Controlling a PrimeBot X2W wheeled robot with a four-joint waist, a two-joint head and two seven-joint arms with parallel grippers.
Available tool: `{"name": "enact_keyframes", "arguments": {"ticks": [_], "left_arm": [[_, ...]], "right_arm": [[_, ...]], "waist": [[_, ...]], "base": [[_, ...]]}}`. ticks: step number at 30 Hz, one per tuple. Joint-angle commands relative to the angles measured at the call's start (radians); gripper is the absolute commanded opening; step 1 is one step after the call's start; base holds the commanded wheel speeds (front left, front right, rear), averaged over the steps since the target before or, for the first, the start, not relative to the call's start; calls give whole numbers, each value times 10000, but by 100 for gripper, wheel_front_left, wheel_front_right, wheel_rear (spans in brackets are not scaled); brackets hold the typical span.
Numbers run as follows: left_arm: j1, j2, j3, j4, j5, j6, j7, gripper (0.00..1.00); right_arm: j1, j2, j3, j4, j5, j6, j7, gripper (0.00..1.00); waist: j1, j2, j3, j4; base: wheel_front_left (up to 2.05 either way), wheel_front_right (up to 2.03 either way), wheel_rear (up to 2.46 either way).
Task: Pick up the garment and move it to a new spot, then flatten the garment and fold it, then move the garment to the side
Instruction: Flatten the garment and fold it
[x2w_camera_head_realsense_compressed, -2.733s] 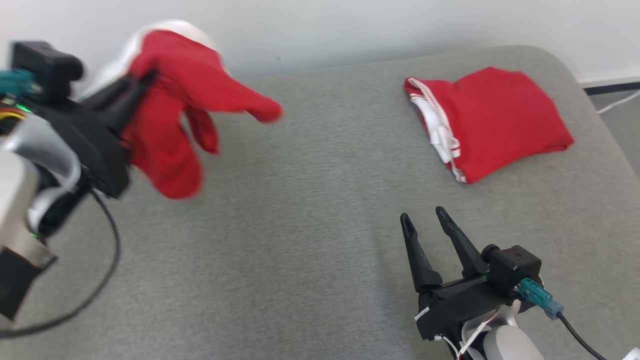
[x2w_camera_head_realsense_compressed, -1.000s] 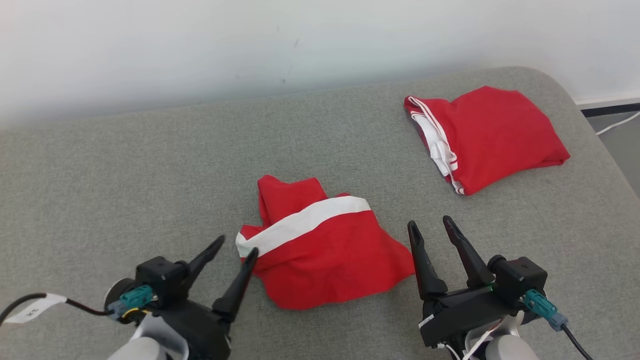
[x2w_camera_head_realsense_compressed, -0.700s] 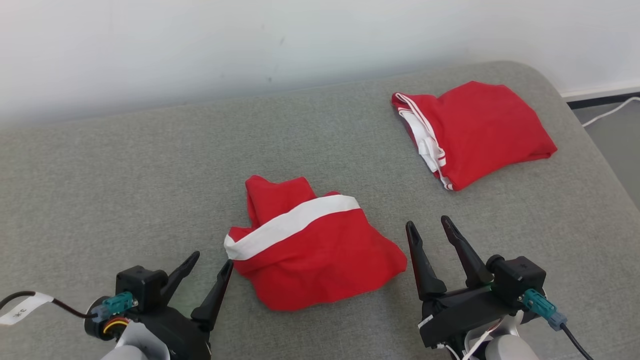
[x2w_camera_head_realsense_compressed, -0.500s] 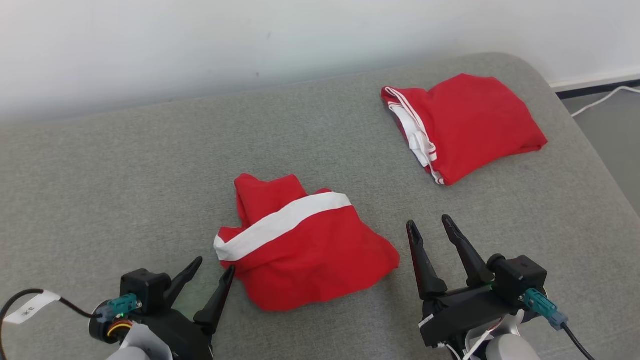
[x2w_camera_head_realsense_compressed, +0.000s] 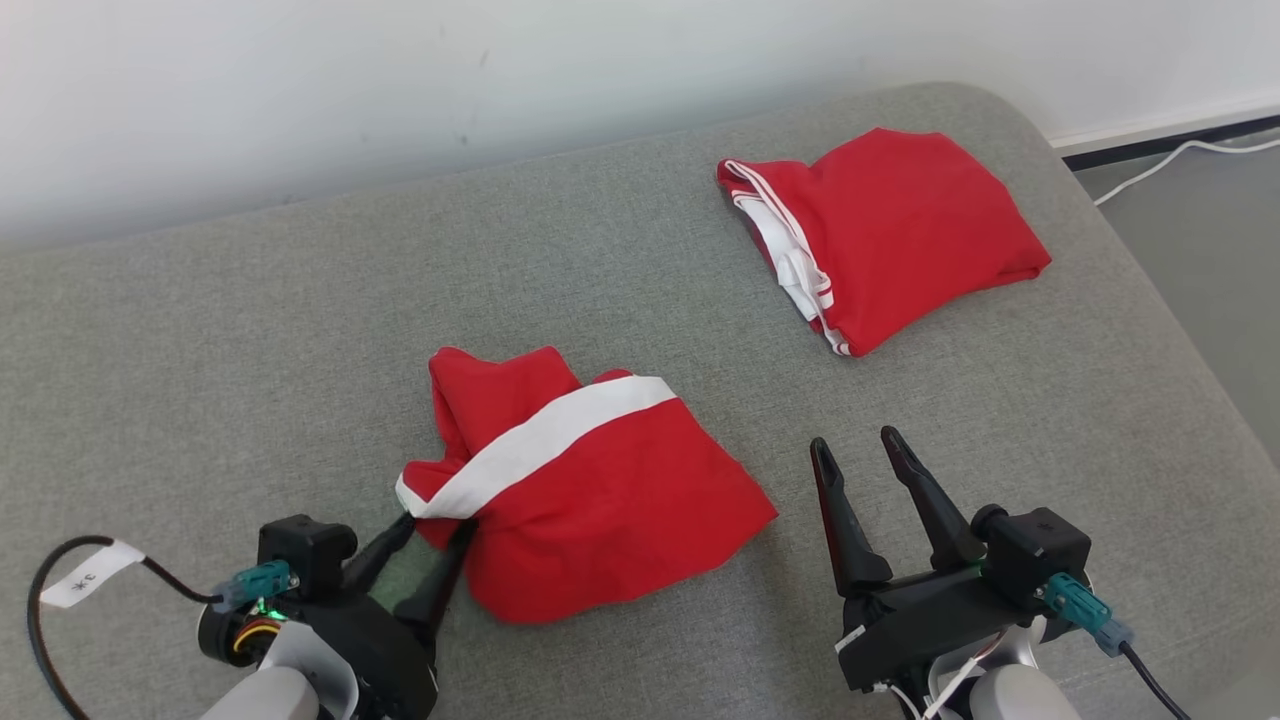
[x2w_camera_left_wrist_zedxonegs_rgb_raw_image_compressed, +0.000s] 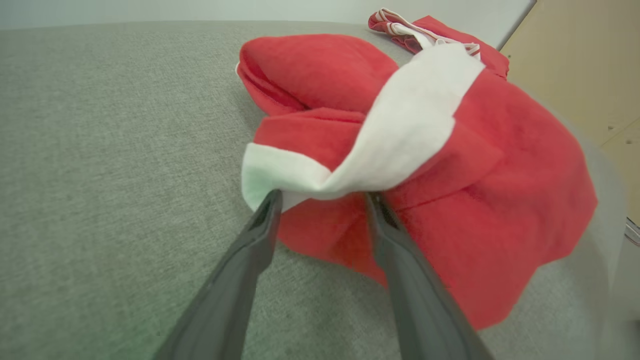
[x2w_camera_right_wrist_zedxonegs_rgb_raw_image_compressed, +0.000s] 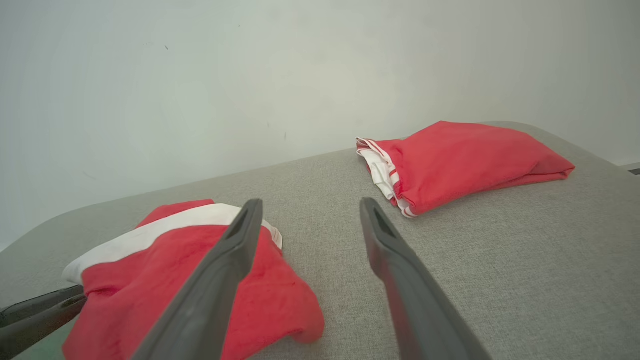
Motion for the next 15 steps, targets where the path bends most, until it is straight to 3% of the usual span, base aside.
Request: {"name": "enact_keyframes", "arguments": {"ticks": [1,10,15], "left_arm": [[-44,-11,-8,116,-116,-60,-96,0],[-134,177,206,132,144,283,-534,0],[-1,220,37,-33,213,254,-427,0]], "right_arm": [[-16,-8,-20,-4,21,-7,-72,100],[227,3,-84,-24,-64,-7,-53,100],[203,11,-88,-32,-74,-7,-30,100]], "waist": [[0,-1,-12,8],[0,-1,-213,642],[0,-1,-235,912]], "base": [[0,0,0],[0,0,0],[0,0,0]]}}
